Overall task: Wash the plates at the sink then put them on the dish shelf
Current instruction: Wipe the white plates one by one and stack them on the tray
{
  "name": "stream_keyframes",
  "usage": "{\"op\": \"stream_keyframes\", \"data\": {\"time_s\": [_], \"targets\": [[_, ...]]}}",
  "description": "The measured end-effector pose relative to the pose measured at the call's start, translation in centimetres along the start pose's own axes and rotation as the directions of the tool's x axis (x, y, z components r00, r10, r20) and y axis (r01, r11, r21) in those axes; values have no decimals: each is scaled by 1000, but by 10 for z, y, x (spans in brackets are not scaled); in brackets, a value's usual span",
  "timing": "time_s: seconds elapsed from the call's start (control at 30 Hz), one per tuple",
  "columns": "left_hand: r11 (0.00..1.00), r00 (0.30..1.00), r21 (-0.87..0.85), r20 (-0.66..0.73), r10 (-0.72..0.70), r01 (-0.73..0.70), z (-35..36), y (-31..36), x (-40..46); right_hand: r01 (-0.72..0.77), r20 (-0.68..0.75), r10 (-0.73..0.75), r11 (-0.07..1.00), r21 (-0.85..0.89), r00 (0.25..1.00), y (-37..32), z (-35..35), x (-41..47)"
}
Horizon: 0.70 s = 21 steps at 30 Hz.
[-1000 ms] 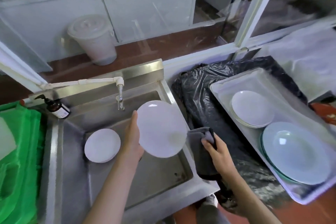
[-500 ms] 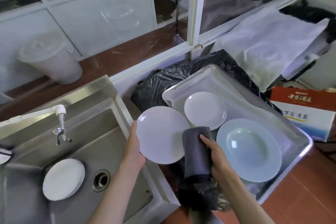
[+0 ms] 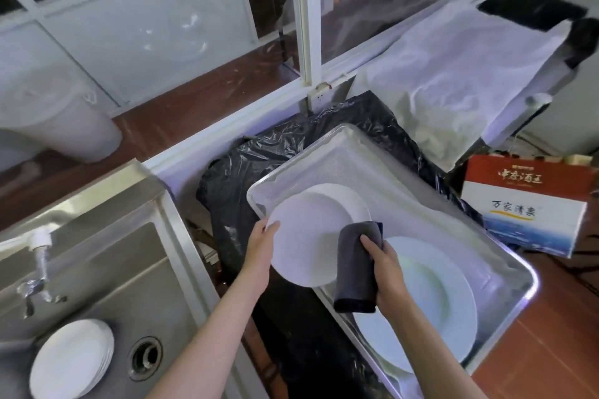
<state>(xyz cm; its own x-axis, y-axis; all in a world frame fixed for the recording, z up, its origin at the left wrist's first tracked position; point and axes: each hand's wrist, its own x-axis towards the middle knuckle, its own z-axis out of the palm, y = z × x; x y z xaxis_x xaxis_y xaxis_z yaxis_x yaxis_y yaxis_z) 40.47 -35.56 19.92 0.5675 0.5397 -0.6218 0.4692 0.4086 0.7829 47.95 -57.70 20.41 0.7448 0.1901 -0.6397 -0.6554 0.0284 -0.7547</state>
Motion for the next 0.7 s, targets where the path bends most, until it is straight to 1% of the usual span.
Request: {"op": "stream_keyframes", "data": {"time_s": [0.07, 0.17, 0.3, 0.4, 0.6, 0.7], "targets": [[1000, 1000, 12, -21, 13, -12, 15, 5, 10, 40, -3, -40, 998, -57, 999, -4, 1, 13], [1000, 999, -1, -19, 29, -29, 31, 9, 26, 106, -23, -112, 976, -190, 993, -7, 3, 31], [1000, 999, 17, -35, 21, -20, 48, 8, 41, 143, -88, -177, 941, -308, 980, -10, 5, 45], [999, 998, 21, -61, 26, -24, 58, 6, 48, 129, -122, -182, 927, -351, 976, -13, 6, 53], [998, 995, 64, -94, 23, -17, 68, 2, 54, 91, -135, -158, 909, -407, 978, -8, 4, 63], [996, 996, 90, -87, 20, -13, 67, 0, 55, 82, -144, -155, 906, -416, 977, -7, 7, 64]]}}
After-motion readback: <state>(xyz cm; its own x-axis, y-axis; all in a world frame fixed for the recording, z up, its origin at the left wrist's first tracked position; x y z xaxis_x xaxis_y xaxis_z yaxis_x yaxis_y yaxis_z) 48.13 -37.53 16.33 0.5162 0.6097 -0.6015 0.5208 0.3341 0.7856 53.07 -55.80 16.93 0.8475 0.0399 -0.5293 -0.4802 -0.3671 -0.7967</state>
